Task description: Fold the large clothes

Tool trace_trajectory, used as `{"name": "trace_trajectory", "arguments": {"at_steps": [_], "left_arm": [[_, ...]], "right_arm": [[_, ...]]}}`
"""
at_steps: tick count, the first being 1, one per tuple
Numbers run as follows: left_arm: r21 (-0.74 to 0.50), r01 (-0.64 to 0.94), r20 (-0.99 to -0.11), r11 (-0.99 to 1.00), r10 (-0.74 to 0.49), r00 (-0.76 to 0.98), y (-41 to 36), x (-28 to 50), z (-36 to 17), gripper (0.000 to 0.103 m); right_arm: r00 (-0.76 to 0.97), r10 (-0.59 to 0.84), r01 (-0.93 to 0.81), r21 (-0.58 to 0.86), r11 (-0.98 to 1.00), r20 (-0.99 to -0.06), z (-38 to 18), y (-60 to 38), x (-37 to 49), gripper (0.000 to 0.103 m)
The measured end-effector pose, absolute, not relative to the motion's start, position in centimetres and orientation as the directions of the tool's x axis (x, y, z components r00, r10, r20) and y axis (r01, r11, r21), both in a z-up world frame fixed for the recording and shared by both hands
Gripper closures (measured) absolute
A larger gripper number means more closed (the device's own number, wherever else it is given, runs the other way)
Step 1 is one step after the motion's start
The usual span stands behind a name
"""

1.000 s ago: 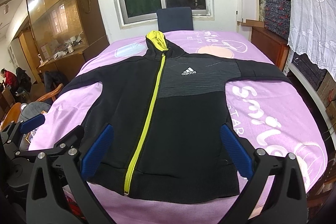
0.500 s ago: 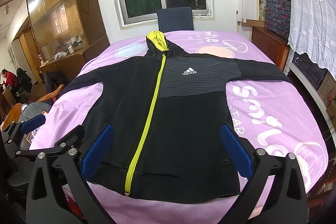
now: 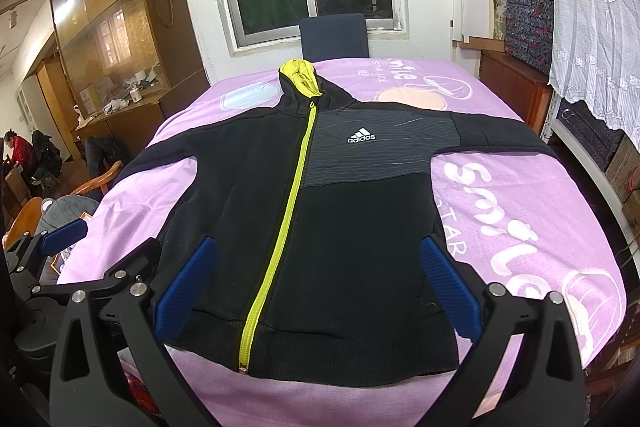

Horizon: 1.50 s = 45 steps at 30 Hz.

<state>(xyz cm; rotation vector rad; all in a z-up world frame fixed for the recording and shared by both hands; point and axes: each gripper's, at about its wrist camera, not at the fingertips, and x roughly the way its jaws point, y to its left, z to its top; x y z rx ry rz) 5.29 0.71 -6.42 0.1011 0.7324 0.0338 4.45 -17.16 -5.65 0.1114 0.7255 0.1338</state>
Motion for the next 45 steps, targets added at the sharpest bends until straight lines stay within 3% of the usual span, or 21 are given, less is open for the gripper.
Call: {"name": "trace_trajectory", "arguments": {"at_steps": [31,45], "left_arm": [[0.099,-0.005,-0.674,0.995,0.071,0.735,1.2,5.3,-6.9,0.003],[0.056,-0.047,-0.748,0.997,0.073,0.660,3.4,7.8,-9.4,0.003]], "right_arm": [[0.735,0.157,-0.079,0.146,0.986,-0.659,-6.0,-17.1,4.4,0.004],[0.715,0.136,-0.047,0.147,0.988,-0.685,-7.5,-18.5,5.2,0.004]]}}
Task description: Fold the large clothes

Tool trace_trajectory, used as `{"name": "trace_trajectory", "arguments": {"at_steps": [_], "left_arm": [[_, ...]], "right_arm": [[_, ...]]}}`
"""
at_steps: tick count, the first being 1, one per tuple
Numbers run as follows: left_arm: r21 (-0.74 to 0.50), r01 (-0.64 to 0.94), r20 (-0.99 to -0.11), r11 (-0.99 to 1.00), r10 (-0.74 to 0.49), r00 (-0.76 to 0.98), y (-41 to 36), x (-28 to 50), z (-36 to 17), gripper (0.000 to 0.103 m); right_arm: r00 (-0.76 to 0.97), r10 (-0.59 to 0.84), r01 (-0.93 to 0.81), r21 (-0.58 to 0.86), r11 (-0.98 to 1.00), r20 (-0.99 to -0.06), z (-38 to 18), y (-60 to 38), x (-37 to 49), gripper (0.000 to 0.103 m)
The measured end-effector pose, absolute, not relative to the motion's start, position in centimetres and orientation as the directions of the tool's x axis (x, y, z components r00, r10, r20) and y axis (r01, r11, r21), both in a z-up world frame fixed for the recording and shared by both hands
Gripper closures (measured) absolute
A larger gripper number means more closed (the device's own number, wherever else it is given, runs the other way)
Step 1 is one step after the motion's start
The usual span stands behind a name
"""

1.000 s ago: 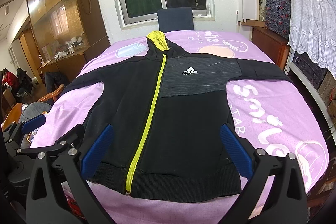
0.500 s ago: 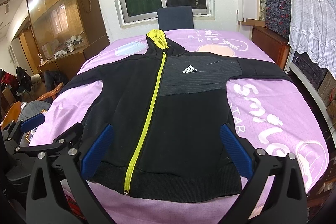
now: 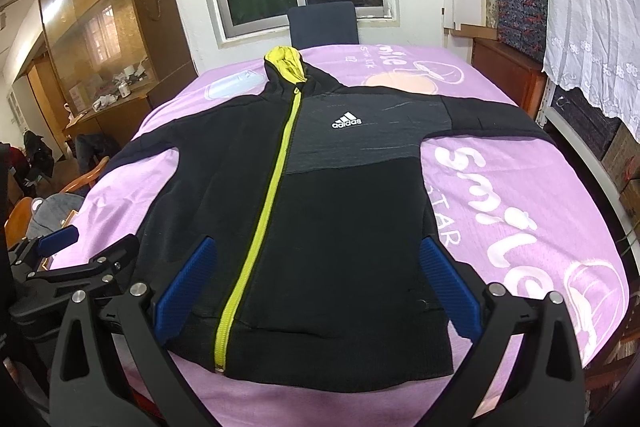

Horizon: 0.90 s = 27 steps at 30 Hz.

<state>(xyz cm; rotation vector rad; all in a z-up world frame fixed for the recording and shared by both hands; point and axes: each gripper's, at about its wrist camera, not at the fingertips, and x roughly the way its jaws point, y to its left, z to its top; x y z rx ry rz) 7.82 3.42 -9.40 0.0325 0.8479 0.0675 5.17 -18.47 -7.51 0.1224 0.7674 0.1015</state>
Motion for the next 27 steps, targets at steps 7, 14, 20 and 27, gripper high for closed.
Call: {"name": "trace_trajectory", "arguments": {"at_steps": [7,14,20,27], "left_arm": [[0.063,-0.063,-0.782,0.996,0.088,0.617,4.2,9.1,-11.0,0.003],[0.064,-0.053,-0.812,0.997,0.083,0.577,5.1,10.7,-12.5,0.003],[-0.005,-0.057,-0.837,0.998,0.027,0.547,8.0,11.6,-12.9,0.003],[-0.192,0.009,-0.854,0.981,-0.172,0.491,10.6,11.8,-13.8,0.021]], "right_arm": [[0.701,0.112,-0.022,0.136,0.991,-0.704,-8.4,-19.3,6.0,0.004],[0.674,0.111,0.001,0.151,0.989,-0.730,-9.8,-20.9,7.2,0.004],[0.635,0.295,0.006,0.386,0.922,-0.714,-11.3,-26.7,8.2,0.004],[0.579,0.444,0.054,0.576,0.816,-0.683,-14.7,-31.9,7.1,0.032]]}}
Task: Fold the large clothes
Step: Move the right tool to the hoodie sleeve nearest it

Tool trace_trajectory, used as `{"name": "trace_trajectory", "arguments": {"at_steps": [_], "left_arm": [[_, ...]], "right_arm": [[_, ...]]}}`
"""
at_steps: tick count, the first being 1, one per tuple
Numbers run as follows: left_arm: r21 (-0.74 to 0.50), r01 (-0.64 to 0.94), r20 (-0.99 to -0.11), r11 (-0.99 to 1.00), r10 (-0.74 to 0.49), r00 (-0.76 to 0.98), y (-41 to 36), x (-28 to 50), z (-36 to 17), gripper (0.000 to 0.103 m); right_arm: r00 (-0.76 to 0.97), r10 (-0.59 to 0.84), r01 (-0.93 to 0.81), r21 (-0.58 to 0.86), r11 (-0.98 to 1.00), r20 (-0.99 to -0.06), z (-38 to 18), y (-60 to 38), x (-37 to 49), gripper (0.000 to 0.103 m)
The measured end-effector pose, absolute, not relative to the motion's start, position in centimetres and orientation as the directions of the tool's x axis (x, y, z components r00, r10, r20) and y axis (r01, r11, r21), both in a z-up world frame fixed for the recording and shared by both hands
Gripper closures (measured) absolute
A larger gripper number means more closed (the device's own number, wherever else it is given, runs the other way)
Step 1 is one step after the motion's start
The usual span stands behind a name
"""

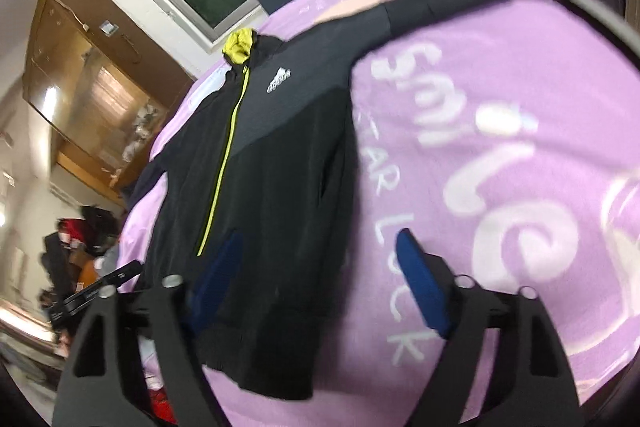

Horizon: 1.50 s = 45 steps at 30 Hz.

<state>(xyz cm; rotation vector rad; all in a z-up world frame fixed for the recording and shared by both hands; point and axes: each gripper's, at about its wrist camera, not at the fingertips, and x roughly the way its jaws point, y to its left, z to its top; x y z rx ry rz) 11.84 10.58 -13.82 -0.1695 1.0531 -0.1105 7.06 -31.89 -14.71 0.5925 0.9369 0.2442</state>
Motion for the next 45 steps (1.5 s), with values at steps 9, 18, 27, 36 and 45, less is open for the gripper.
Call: {"name": "trace_trajectory", "arguments": {"at_steps": [9,18,27,36,45], "left_arm": [[-0.244,0.100,-0.858,0.965,-0.262,0.442,9.9,11.1,-14.8,0.032],[-0.222,0.108,-0.860,0.969,-0.247,0.446,10.4,11.3,-15.3,0.081],[-0.090,0.134,-0.787,0.987,-0.153,0.598,9.9,12.6,-8.8,0.038],[-0.076,0.132,-0.832,0.988,-0.135,0.538,7.2,18.4,-11.4,0.038],[-0.069,0.196,-0.849,0.978,-0.161,0.504,4.9,18.7,-13.5,0.038]], "right_arm": [[0.509,0.534,-0.056,0.593,0.803,-0.675,-15.3,-29.3,6.6,0.057],[0.471,0.458,-0.074,0.483,0.872,-0.754,-16.2,-29.1,6.3,0.090],[0.501,0.438,-0.176,0.407,0.896,-0.746,-12.0,-27.7,7.9,0.081],[0.542,0.419,-0.142,0.411,0.900,-0.728,-10.2,-28.1,11.4,0.059],[0.506,0.453,-0.178,0.425,0.888,-0.734,-11.2,-27.7,9.7,0.082]]}}
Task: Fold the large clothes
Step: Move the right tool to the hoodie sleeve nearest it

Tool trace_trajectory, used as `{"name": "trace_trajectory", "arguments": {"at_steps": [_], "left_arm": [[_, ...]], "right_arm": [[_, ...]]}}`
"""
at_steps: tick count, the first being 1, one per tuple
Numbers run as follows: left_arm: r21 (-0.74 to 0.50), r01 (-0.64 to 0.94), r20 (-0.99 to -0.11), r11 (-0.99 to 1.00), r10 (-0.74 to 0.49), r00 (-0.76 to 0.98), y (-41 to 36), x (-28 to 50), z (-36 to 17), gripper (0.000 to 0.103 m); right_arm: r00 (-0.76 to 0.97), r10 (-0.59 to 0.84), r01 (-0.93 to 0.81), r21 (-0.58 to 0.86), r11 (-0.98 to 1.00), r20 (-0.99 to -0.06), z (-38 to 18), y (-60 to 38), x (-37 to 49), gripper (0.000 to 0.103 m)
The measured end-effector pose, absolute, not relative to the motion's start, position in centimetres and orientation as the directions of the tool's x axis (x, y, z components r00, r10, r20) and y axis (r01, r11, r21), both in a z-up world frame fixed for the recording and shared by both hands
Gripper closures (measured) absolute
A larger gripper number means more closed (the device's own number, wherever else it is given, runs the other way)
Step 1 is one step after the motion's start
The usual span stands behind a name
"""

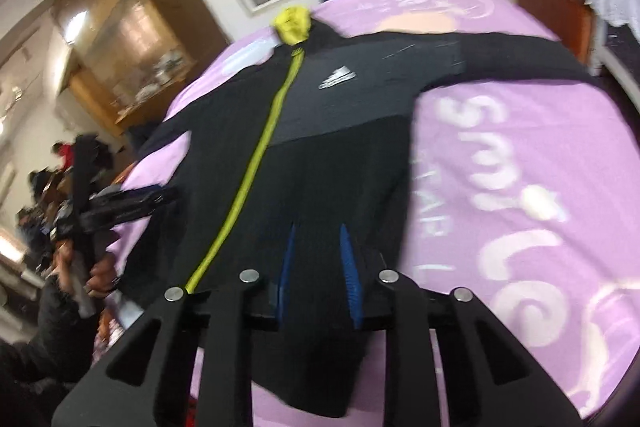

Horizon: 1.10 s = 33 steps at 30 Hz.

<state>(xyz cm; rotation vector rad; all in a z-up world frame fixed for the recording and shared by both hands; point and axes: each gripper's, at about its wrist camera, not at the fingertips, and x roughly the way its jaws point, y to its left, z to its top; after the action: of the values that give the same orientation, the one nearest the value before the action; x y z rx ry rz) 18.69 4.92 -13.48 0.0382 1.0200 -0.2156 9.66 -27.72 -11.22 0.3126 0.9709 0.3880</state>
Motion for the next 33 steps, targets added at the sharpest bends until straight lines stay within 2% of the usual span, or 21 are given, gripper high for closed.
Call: {"name": "trace_trajectory", "arguments": {"at_steps": [3,4,6,8,9,10,12,13,15,18,21,22,23,27,31,33], "left_arm": [[-0.036,0.180,-0.867,0.983,-0.120,0.484,4.9,19.0,-14.9,0.038],[-0.040,0.184,-0.865,0.982,-0.126,0.486,4.9,19.1,-15.0,0.038],[-0.021,0.189,-0.865,0.982,-0.113,0.489,4.8,19.3,-14.4,0.038],[0.014,0.170,-0.850,0.985,-0.078,0.521,5.0,19.9,-13.2,0.038],[0.024,0.147,-0.836,0.989,-0.061,0.545,5.3,20.5,-12.2,0.035],[0.022,0.125,-0.826,0.992,-0.052,0.561,5.7,20.9,-11.5,0.028],[0.024,0.044,-0.791,0.999,-0.008,0.612,6.8,22.4,-10.1,0.015],[0.036,0.009,-0.777,0.999,0.022,0.629,7.3,23.0,-9.9,0.012],[0.081,-0.061,-0.761,0.995,0.101,0.641,8.3,24.8,-10.4,0.012],[0.122,-0.130,-0.806,0.984,0.175,0.566,9.6,26.9,-13.1,0.012],[0.119,-0.146,-0.839,0.982,0.178,0.514,10.6,27.5,-15.3,0.011],[0.121,-0.143,-0.834,0.982,0.179,0.522,10.7,27.5,-15.5,0.005],[0.140,-0.153,-0.818,0.978,0.201,0.539,10.9,27.5,-15.6,0.003],[0.139,-0.111,-0.806,0.984,0.177,0.564,11.2,27.4,-15.9,0.003],[0.044,-0.094,-0.816,0.995,0.090,0.571,12.3,28.6,-16.6,0.003],[-0.034,-0.099,-0.812,0.994,0.030,0.582,13.5,28.6,-16.9,0.003]], "right_arm": [[0.420,0.452,-0.153,0.429,0.890,-0.787,-13.9,-27.1,10.3,0.082],[0.395,0.443,-0.120,0.433,0.893,-0.805,-15.2,-27.5,10.5,0.087],[0.397,0.486,-0.089,0.495,0.864,-0.778,-15.4,-28.9,10.9,0.089],[0.466,0.497,-0.045,0.541,0.840,-0.732,-13.9,-31.4,11.9,0.083],[0.526,0.483,-0.014,0.561,0.828,-0.700,-12.9,-33.2,12.6,0.076],[0.599,0.455,0.034,0.589,0.807,-0.659,-11.9,-36.0,13.7,0.069],[0.683,0.381,0.130,0.617,0.776,-0.623,-11.3,-40.0,15.3,0.066],[0.717,0.331,0.178,0.620,0.764,-0.613,-11.2,-41.8,16.1,0.066],[0.761,0.227,0.280,0.623,0.730,-0.608,-11.9,-45.8,18.1,0.066],[0.768,0.164,0.354,0.624,0.697,-0.619,-13.3,-48.1,19.7,0.066],[0.760,0.140,0.371,0.601,0.708,-0.634,-14.3,-48.2,21.6,0.066],[0.763,0.134,0.379,0.606,0.699,-0.632,-14.6,-48.3,21.9,0.066],[0.770,0.127,0.394,0.622,0.677,-0.625,-15.1,-48.5,22.3,0.066],[0.758,0.109,0.447,0.633,0.632,-0.643,-17.0,-48.6,23.9,0.066],[0.765,0.013,0.517,0.627,0.582,-0.643,-17.8,-49.4,23.2,0.065],[0.768,0.014,0.518,0.635,0.572,-0.640,-18.1,-49.5,23.2,0.060]]}}
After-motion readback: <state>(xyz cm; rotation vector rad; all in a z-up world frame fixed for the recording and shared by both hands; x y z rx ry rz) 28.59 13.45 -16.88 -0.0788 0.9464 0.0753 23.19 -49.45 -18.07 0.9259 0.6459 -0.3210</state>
